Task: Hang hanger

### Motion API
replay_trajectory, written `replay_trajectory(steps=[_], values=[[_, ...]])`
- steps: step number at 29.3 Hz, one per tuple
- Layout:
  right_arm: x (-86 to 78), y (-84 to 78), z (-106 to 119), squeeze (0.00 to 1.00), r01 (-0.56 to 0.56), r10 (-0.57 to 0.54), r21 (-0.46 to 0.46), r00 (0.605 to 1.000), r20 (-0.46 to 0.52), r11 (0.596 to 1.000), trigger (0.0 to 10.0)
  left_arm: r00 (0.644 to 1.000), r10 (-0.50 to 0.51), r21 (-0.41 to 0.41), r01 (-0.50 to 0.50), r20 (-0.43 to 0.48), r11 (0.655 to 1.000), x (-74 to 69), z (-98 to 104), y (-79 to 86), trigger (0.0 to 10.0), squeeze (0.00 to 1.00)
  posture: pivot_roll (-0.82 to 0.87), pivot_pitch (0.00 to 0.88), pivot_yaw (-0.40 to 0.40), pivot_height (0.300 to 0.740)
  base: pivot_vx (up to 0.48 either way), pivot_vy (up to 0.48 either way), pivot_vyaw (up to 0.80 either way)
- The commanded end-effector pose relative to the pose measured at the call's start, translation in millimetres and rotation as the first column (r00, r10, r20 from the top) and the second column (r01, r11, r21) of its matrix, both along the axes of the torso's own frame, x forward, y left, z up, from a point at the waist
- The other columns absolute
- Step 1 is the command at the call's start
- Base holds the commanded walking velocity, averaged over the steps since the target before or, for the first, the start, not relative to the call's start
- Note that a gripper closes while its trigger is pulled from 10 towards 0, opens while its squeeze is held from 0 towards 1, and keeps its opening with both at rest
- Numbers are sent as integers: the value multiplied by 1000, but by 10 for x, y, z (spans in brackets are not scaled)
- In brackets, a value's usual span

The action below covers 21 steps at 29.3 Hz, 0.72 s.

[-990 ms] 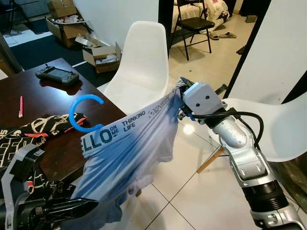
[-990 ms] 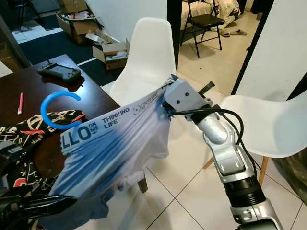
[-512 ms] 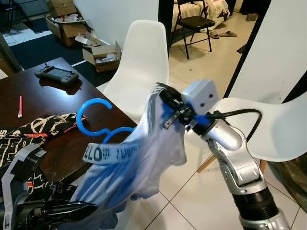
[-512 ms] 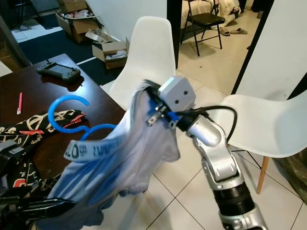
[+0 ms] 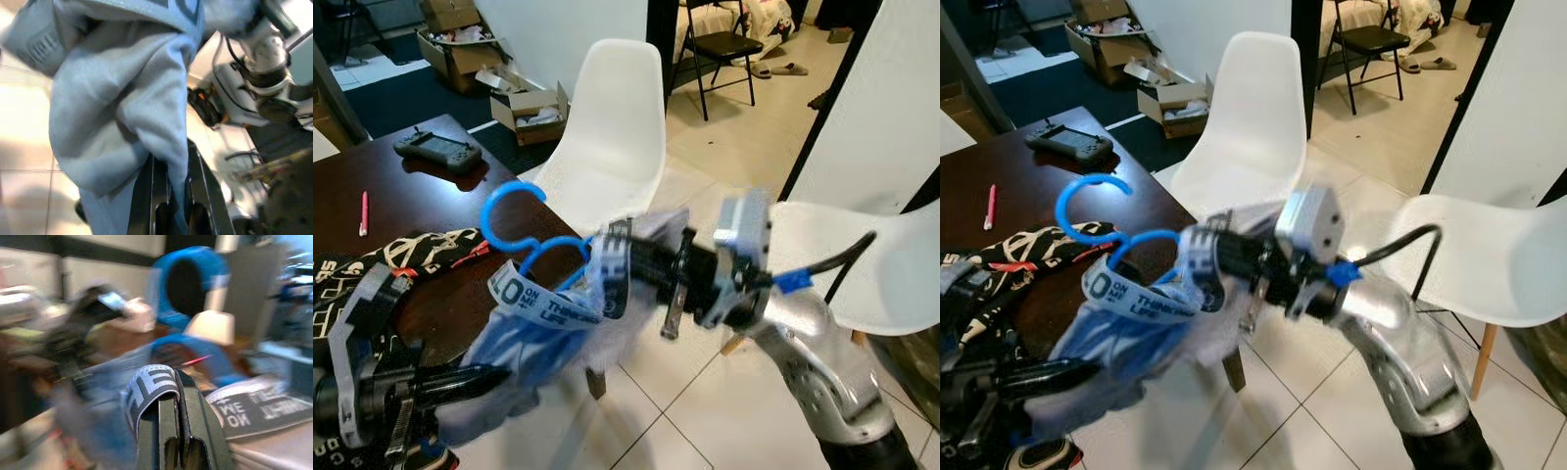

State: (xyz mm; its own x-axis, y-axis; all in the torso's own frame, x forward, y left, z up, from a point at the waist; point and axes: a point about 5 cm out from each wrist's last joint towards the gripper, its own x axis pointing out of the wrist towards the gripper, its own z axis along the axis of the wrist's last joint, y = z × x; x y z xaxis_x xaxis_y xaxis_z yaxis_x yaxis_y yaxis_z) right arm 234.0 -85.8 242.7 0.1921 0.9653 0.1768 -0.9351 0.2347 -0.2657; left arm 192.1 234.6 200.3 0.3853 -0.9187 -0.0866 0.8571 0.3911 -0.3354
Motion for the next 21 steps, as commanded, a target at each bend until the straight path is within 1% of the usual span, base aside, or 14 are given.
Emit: replay_trajectory(steps=[1,3,4,5,8,9,12,13,14,15,17,18,20,21], values=[[-92,58,7,0,-75,75,-4,997,-11,997,0,1000,27,11,-27,-2,1000,17,-43,14,10000,0,67,139,30,740,0,0,0],[-156,64,-36,0,-121,120,-31,992,-38,992,0,999,45,24,-45,13,999,50,-59,3,10000,0,64,138,30,740,0,0,0],[-212,67,-103,0,-157,153,-81,986,-60,984,0,998,61,31,-62,30,998,81,-71,-13,10000,0,63,138,29,740,0,0,0],[-212,67,-103,0,-157,153,-81,986,-60,984,0,998,61,31,-62,30,998,81,-71,-13,10000,0,63,138,29,740,0,0,0],[-163,57,-268,0,-104,94,-203,994,-57,974,0,988,111,73,-119,106,990,172,-83,-82,10000,0,61,136,26,740,0,0,0],[-113,57,-266,0,-66,58,-199,997,-46,978,1725,983,124,95,-138,139,986,196,-85,-107,10000,0,61,136,26,740,0,0,0],[-85,55,-257,0,-46,38,-192,998,-41,980,1725,978,131,107,-149,160,983,212,-86,-123,10000,0,61,136,26,740,0,0,0],[-38,55,-237,0,-7,2,-177,1000,-27,984,6235,968,161,108,-184,192,977,246,-79,-136,10000,0,62,136,25,740,0,0,0],[-38,55,-237,0,-7,2,-177,1000,-27,984,6235,968,161,108,-184,192,977,246,-79,-136,10000,0,62,136,25,740,0,0,0],[33,45,-224,0,49,-53,-173,998,-21,984,10000,953,189,119,-221,237,968,285,-77,-155,10000,0,64,134,21,740,0,0,0],[181,11,-193,0,165,-168,-153,986,-3,974,10000,932,221,113,-262,287,958,327,-69,-205,10000,0,64,134,21,740,0,0,0],[181,11,-193,0,165,-168,-153,986,-3,974,10000,932,221,113,-262,287,958,327,-69,-205,10000,0,64,134,21,740,0,0,0],[324,-35,-137,0,273,-276,-100,961,-13,957,10000,927,221,113,-265,304,957,331,-70,-247,10000,0,62,133,22,740,0,0,0],[396,-66,-90,1000,329,-330,-58,944,-19,943,10000,925,219,107,-263,309,959,332,-71,-264,10000,0,61,130,19,740,0,0,0]])
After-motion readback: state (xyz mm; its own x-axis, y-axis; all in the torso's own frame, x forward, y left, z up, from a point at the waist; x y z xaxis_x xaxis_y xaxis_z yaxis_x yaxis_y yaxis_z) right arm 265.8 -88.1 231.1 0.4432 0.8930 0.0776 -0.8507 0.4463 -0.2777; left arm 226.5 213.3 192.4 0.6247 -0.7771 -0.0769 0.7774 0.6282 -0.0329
